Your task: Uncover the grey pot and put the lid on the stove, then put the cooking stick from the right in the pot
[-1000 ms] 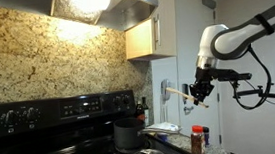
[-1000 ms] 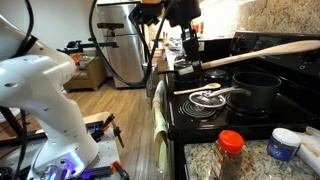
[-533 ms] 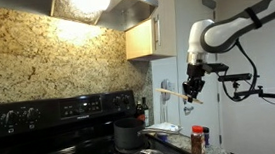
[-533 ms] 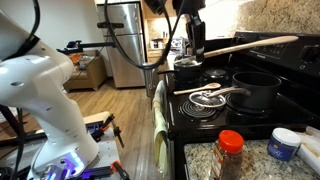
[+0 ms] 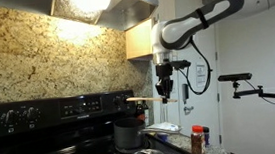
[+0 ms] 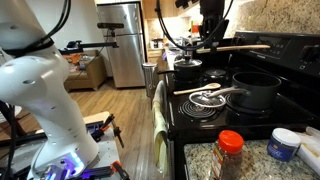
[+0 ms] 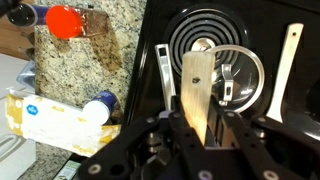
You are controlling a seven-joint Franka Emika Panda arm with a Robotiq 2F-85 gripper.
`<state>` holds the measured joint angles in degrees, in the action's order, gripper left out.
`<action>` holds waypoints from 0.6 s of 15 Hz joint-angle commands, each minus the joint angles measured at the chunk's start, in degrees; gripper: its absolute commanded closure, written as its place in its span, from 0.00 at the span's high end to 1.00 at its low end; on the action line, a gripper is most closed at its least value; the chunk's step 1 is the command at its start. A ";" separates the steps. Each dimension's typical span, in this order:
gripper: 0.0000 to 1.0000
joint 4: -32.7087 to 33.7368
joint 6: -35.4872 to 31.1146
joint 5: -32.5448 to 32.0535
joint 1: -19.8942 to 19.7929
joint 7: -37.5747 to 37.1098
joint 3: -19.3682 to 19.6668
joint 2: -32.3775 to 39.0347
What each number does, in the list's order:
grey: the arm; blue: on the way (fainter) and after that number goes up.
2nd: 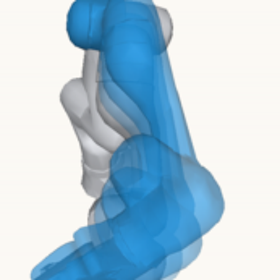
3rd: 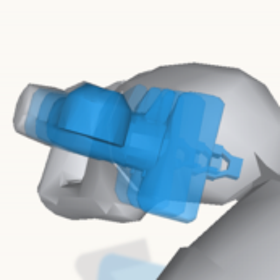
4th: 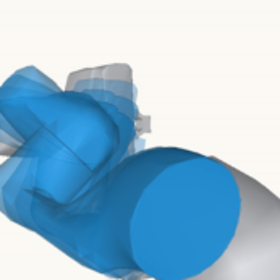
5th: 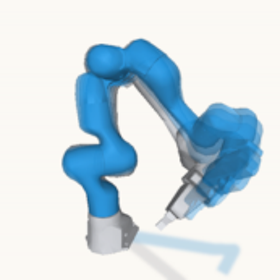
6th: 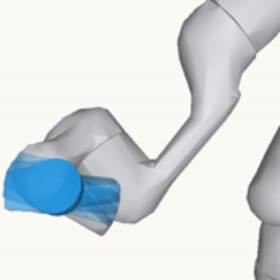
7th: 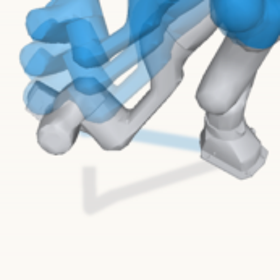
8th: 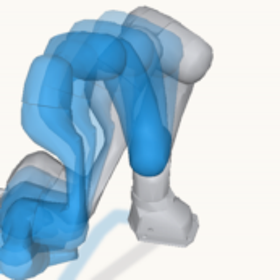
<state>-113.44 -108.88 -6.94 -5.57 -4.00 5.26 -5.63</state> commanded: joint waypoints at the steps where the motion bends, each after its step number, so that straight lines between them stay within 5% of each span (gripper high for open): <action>1: 0.27 1.17 0.51 0.02 -0.02 0.42 0.05 1.15; 2: 0.27 1.69 0.73 0.02 -0.03 0.62 0.12 1.64; 3: 0.12 1.81 0.85 0.02 -0.04 0.80 0.15 1.66; 9: 0.12 16.92 23.78 0.50 0.39 2.29 -0.25 11.49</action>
<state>-106.30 -95.58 -7.06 -5.48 -4.01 5.21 -1.12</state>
